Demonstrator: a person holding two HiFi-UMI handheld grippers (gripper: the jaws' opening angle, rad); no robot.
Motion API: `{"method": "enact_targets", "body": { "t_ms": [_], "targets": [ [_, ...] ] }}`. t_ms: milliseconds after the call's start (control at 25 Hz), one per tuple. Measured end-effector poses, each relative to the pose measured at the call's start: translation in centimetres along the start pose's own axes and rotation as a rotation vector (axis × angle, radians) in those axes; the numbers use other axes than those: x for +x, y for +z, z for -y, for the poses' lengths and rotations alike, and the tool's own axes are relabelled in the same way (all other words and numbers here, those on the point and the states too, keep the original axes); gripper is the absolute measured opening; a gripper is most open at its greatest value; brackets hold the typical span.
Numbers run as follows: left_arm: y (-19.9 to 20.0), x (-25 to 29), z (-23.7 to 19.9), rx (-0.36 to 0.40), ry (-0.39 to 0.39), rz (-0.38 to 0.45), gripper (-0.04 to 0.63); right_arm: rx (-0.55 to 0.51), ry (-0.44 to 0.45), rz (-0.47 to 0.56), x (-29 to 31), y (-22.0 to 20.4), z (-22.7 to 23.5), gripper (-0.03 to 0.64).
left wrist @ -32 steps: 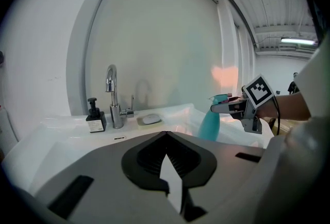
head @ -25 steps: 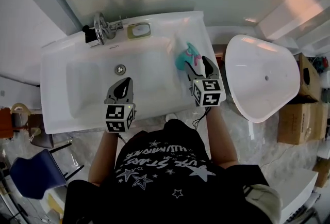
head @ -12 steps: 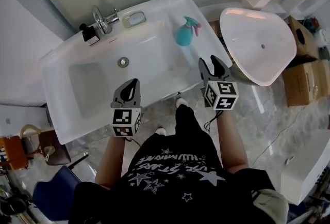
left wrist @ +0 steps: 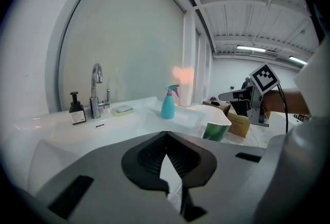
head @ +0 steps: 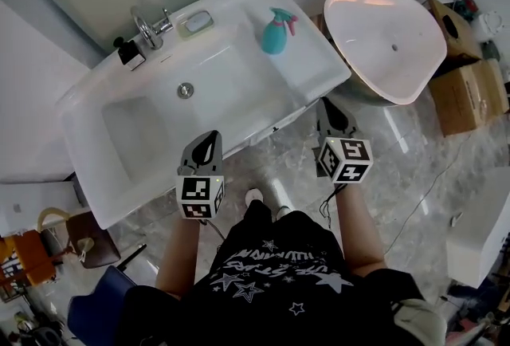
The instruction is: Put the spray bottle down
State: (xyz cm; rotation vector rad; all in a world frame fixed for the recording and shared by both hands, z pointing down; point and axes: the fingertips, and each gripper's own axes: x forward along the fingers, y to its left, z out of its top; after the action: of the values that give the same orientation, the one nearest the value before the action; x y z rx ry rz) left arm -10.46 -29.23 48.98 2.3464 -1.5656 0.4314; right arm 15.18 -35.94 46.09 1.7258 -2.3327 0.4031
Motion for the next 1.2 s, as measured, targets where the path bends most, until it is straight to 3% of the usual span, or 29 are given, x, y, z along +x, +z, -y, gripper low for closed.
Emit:
{"method": "enact_targets", "body": {
  "t_ms": [520,1200],
  "targets": [
    [-2.1,-2.5,7.0,0.052,-0.090,0.001,0.015,0.000,-0.021,-0.020,-7.2,-2.7,0.3,0.012],
    [-6.2,-16.8,16.0,0.108,-0.105,0.042,0.015,-0.012,-0.010,0.030,-25.2,-7.3,-3.1,0.012]
  ]
}}
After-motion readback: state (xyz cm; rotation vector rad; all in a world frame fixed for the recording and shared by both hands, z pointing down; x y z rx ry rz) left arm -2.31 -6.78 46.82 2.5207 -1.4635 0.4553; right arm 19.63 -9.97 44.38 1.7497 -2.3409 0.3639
